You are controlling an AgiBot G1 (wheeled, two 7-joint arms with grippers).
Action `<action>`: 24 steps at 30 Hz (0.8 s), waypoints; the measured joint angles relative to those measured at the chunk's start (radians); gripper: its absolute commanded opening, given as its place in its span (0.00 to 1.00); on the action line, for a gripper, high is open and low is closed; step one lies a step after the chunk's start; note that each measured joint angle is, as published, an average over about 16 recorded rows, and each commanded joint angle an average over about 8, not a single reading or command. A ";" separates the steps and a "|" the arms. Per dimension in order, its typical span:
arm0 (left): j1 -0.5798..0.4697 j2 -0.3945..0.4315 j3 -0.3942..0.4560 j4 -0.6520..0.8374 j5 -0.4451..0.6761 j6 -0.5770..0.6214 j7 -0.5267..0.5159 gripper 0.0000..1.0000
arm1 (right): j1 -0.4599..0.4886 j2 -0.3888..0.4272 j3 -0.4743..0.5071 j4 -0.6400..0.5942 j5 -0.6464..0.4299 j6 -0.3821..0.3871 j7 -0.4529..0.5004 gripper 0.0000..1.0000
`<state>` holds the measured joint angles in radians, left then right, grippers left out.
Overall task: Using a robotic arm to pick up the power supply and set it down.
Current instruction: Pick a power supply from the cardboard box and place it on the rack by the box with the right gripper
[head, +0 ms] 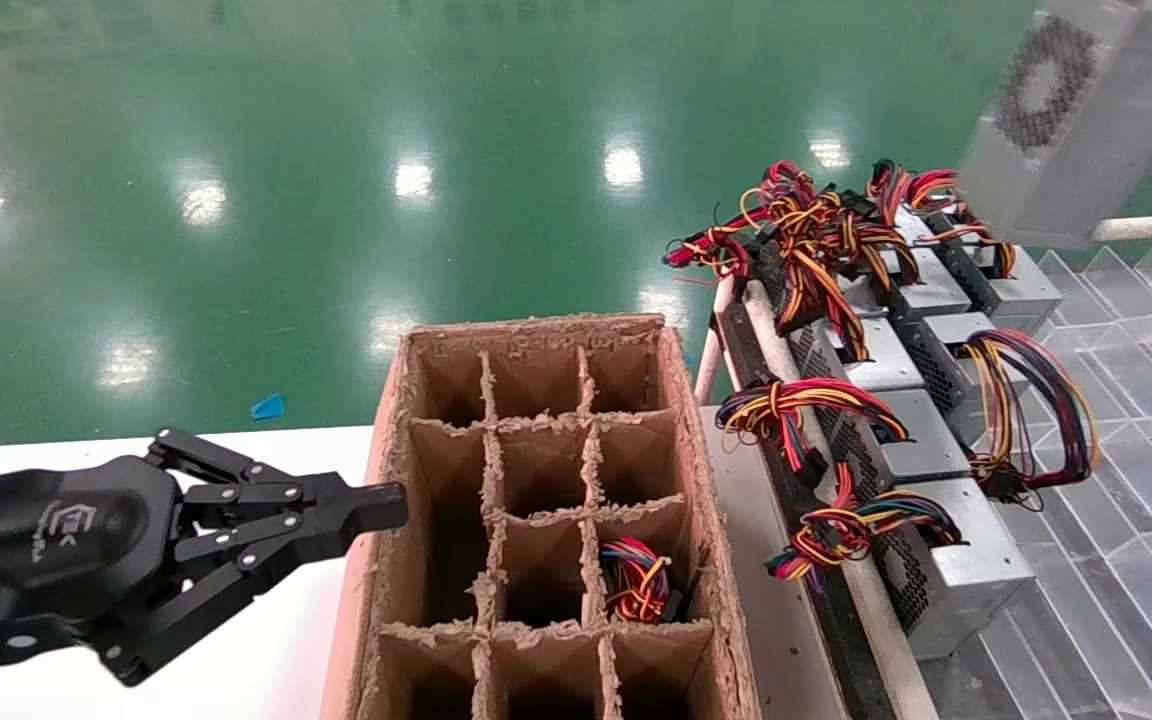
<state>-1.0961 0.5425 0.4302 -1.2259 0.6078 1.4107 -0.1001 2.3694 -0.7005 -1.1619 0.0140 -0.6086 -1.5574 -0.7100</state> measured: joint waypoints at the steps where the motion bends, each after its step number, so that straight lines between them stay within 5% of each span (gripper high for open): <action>1: 0.000 0.000 0.000 0.000 0.000 0.000 0.000 0.00 | 0.004 0.014 -0.003 0.000 -0.004 -0.001 0.002 0.00; 13: 0.000 0.000 0.000 0.000 0.000 0.000 0.000 0.00 | 0.009 0.175 -0.029 0.019 -0.040 -0.010 0.039 0.00; 24: 0.000 0.000 0.000 0.000 0.000 0.000 0.000 0.00 | -0.104 0.259 -0.010 -0.009 -0.009 0.002 0.056 0.00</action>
<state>-1.0961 0.5425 0.4302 -1.2259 0.6078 1.4107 -0.1001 2.2656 -0.4416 -1.1719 0.0053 -0.6175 -1.5551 -0.6539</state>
